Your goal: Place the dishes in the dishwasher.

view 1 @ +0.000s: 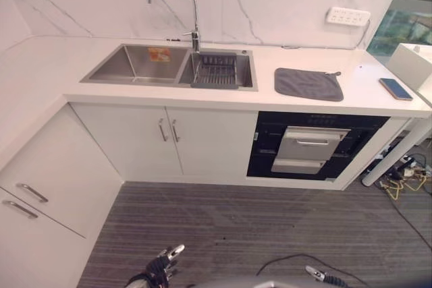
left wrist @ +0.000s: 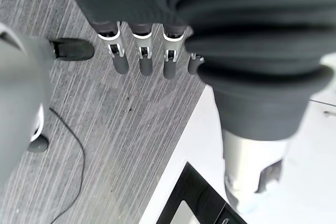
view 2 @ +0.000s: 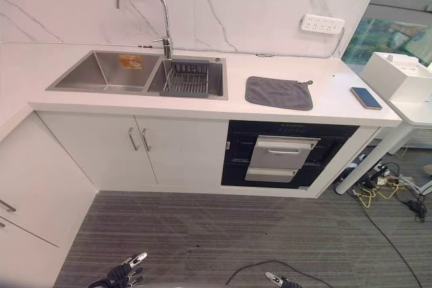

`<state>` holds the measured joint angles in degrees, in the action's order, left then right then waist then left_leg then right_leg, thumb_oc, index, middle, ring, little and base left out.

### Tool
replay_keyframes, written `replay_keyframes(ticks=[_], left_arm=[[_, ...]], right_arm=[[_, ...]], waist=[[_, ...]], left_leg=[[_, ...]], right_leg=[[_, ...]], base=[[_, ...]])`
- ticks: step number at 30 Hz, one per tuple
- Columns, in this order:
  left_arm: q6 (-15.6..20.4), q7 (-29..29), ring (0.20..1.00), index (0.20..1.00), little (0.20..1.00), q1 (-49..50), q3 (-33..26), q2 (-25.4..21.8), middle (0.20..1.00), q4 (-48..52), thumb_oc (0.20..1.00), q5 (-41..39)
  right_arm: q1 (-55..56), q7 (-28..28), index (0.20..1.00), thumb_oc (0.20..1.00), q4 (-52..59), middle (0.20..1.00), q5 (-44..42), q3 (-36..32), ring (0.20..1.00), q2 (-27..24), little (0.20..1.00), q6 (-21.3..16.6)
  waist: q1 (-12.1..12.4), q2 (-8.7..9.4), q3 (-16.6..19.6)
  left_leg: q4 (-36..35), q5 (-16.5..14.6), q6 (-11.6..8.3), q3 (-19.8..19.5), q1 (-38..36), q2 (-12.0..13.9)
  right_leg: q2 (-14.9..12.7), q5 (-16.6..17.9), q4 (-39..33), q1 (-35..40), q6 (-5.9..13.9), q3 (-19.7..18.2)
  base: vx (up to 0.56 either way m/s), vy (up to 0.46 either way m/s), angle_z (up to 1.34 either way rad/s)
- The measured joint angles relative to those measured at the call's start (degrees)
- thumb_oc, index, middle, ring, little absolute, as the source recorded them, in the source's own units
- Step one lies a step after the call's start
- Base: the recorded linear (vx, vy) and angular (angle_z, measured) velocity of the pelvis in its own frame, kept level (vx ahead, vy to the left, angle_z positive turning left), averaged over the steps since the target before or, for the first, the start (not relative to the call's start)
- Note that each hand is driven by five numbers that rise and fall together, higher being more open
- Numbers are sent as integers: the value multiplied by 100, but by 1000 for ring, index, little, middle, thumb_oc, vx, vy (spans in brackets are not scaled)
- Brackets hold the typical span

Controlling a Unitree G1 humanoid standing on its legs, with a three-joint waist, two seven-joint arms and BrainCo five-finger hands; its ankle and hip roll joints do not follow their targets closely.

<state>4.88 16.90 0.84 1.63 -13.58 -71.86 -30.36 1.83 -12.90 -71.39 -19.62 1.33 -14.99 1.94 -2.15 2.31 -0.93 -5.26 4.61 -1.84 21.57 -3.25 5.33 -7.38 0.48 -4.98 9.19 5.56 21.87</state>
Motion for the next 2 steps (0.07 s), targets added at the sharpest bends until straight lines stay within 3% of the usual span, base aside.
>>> replay_keyframes(ticks=[2], left_arm=[[2, 0, 1000, 1000, 1000, 60, -4, 20, 1000, 1, 1000, 5]], right_arm=[[7, -16, 1000, 1000, -4, 1000, -1, 2, 1000, -7, 1000, 15]], waist=[[5, -104, 12]], left_leg=[[0, 6, 4, -69, -9, -11]], right_leg=[[-3, -4, 0, 51, 1, 83]], base=[[6, 3, 19]])
